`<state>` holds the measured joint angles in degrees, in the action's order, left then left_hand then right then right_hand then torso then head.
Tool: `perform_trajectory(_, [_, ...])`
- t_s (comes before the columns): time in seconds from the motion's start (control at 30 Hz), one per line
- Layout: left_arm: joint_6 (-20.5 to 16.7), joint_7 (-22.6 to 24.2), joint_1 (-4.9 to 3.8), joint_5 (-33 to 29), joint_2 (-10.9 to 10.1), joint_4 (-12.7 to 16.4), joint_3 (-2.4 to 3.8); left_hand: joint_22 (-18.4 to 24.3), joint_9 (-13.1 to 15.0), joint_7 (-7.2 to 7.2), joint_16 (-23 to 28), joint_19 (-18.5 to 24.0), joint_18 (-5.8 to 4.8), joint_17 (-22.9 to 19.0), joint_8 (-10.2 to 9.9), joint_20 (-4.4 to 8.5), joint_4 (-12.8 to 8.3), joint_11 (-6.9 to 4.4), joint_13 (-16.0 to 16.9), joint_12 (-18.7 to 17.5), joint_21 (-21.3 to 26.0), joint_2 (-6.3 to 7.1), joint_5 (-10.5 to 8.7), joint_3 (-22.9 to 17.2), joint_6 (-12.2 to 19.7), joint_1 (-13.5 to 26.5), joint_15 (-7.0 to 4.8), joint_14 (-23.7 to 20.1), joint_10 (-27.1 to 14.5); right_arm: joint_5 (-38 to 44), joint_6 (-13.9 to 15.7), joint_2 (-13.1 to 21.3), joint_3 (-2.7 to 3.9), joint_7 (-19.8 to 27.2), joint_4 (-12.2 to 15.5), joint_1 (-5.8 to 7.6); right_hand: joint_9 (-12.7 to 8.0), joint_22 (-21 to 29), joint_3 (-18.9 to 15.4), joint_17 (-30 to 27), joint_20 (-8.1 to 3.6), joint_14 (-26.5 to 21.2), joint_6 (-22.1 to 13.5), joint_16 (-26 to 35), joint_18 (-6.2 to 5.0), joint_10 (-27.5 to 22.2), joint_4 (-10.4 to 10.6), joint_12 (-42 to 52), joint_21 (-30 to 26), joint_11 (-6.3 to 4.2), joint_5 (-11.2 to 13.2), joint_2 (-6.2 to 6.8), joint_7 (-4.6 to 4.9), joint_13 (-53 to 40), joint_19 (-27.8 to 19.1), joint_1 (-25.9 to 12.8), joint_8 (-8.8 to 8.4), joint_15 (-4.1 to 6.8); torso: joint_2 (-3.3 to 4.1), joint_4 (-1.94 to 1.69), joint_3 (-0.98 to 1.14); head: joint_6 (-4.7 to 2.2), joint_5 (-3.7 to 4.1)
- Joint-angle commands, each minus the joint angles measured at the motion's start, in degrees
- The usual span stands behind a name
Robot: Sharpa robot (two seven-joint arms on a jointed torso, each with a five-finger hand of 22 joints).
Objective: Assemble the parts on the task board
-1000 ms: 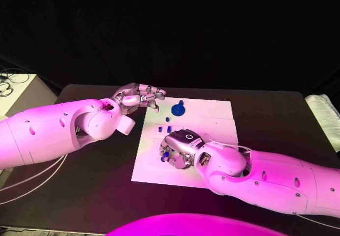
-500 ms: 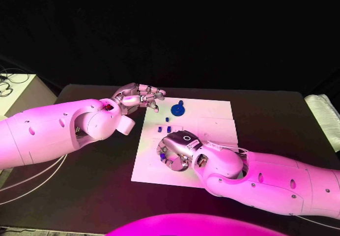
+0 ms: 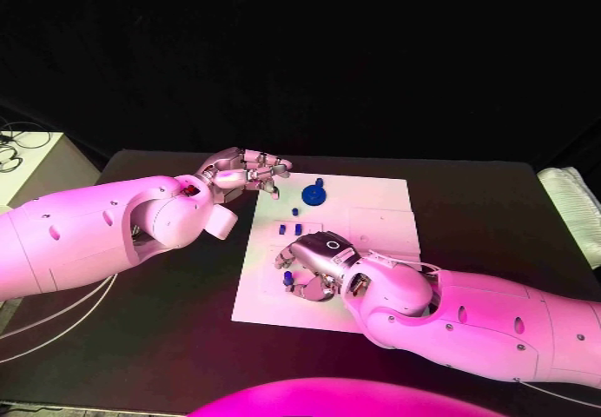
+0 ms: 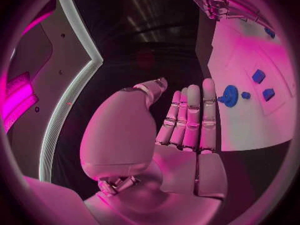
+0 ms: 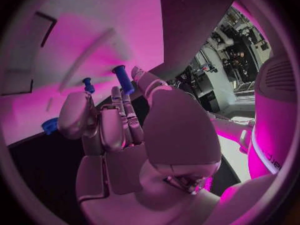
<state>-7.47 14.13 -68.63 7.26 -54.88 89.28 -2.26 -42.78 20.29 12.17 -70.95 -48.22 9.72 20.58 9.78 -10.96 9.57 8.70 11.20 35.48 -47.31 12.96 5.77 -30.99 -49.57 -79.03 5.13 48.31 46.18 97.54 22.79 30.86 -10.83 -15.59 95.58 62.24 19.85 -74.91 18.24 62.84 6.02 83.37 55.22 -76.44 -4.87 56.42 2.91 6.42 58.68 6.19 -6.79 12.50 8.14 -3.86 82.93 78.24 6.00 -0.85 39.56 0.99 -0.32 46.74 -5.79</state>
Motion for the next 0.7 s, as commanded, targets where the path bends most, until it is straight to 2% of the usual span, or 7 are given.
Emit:
perform_trajectory(0.03, [1.01, 0.15, -0.06, -0.14, 0.02, 0.13, 0.05, 0.05, -0.08, -0.08, 0.21, -0.42, 0.81, 0.09, 0.27, 0.14, 0.29, 0.06, -0.06, 0.12, 0.37, -0.26, -0.34, -0.03, 0.37, 0.2, 0.06, 0.17, -0.32, -0.42, 3.76, 0.73, 0.0, 1.72, 0.49, -0.05, -0.6, -0.59, -7.19, -0.71, 1.07, -0.44, -1.17, 0.3, -0.77, -3.52, 4.51, 1.23, -2.3, 0.87, -0.67, -0.59, -0.69, -0.1, -0.3, 4.69, -1.05, -0.7, -0.01, -0.01, 0.03, -0.1, 0.03])
perform_trajectory(0.17, [1.07, 0.12, -0.06, -0.14, 0.0, 0.08, 0.05, 0.05, -0.08, -0.08, 0.21, -0.42, 0.81, 0.09, 0.27, 0.14, 0.29, 0.06, -0.06, 0.12, 0.37, -0.26, -0.34, -0.03, 0.37, 0.2, 0.06, 0.17, -0.32, -1.41, 6.21, 2.64, 0.11, 2.77, 1.87, 0.05, -1.11, 1.38, -12.01, -2.0, 1.25, -1.11, -3.07, 0.66, -1.45, -6.69, 13.6, 2.84, -6.27, 1.21, -0.98, 1.68, -1.1, -0.06, -0.87, 10.01, -1.93, -1.22, -0.07, 0.05, 0.07, -0.25, 0.2])
perform_trajectory(0.3, [1.15, 0.11, -0.05, -0.14, -0.05, 0.07, 0.05, 0.05, -0.08, -0.08, 0.21, -0.42, 0.81, 0.09, 0.27, 0.14, 0.29, 0.06, -0.06, 0.12, 0.37, -0.26, -0.34, -0.03, 0.37, 0.2, 0.06, 0.17, -0.32, -6.39, 8.54, 6.66, 0.66, 4.54, 4.47, 0.98, -1.16, 1.17, -12.7, -1.52, 1.04, -0.79, -3.13, 0.27, -1.39, -4.89, 13.84, 4.66, -5.64, 0.66, -1.11, 0.79, -0.75, -0.36, -0.51, 9.95, -1.84, -0.83, -0.18, 0.12, 0.01, -0.68, 0.82])
perform_trajectory(0.4, [1.21, 0.16, -0.05, -0.14, -0.14, 0.07, 0.04, 0.1, -0.1, -0.07, 0.22, -0.46, 0.81, 0.11, 0.3, 0.14, 0.37, 0.06, -0.06, 0.13, 0.42, -0.29, -0.34, 0.04, 0.4, 0.21, 0.06, 0.16, -0.35, -14.21, 8.21, 10.58, 1.05, 4.79, 6.39, 2.6, -0.85, 0.65, -11.59, -0.74, 0.02, -0.12, -1.15, -0.22, -1.25, 1.58, 13.53, 8.56, -4.31, -0.98, -0.54, -0.9, 0.83, -1.27, 0.15, 9.17, -0.76, 0.47, -0.25, 0.19, 0.01, -0.88, 1.45])
perform_trajectory(0.53, [1.21, 0.33, -0.02, -0.17, -0.35, 0.22, 0.03, 0.12, -0.11, -0.07, 0.22, -0.47, 0.8, 0.12, 0.3, 0.14, 0.4, 0.07, -0.06, 0.14, 0.44, -0.27, -0.35, 0.09, 0.41, 0.23, 0.07, 0.16, -0.36, -24.98, 5.58, 17.03, 1.32, 0.59, 8.65, 5.65, -0.46, -4.06, -12.41, 6.49, -1.29, 2.44, 1.59, -4.0, 0.5, 13.68, 13.74, 14.24, 6.15, -2.57, -0.15, -3.89, 0.26, -4.79, 2.9, -0.43, 1.08, 1.66, -0.49, 0.56, -0.04, -1.26, 2.43])
perform_trajectory(0.6, [1.22, 0.52, 0.03, -0.18, -0.42, 0.37, 0.02, 0.12, -0.11, -0.07, 0.22, -0.47, 0.8, 0.12, 0.3, 0.14, 0.4, 0.07, -0.06, 0.14, 0.44, -0.27, -0.35, 0.09, 0.41, 0.23, 0.07, 0.16, -0.36, -28.48, 4.45, 20.41, 1.38, -1.5, 9.58, 6.77, -0.12, -6.09, -12.88, 8.29, -2.04, 2.98, 2.02, -5.04, 1.2, 17.83, 13.53, 18.57, 10.53, -3.57, -0.13, -3.78, -0.76, -8.18, 3.84, -1.2, 2.03, 2.68, -0.68, 0.74, -0.13, -1.37, 3.01])
perform_trajectory(0.7, [1.19, 0.76, 0.14, -0.19, -0.49, 0.56, 0.01, 0.14, -0.11, -0.08, 0.23, -0.48, 0.8, 0.13, 0.32, 0.14, 0.43, 0.07, -0.06, 0.15, 0.47, -0.24, -0.36, 0.15, 0.42, 0.24, 0.07, 0.16, -0.36, -32.56, 2.65, 24.69, 1.35, -3.41, 10.74, 7.63, 2.13, -8.38, -13.68, 7.52, -3.27, 3.0, 1.37, -4.98, 1.89, 18.14, 13.89, 48.93, 14.5, -5.19, -0.48, -4.61, -1.56, -42.98, 4.41, -1.55, 6.23, 3.56, -0.87, 0.89, -0.13, -1.5, 3.86])
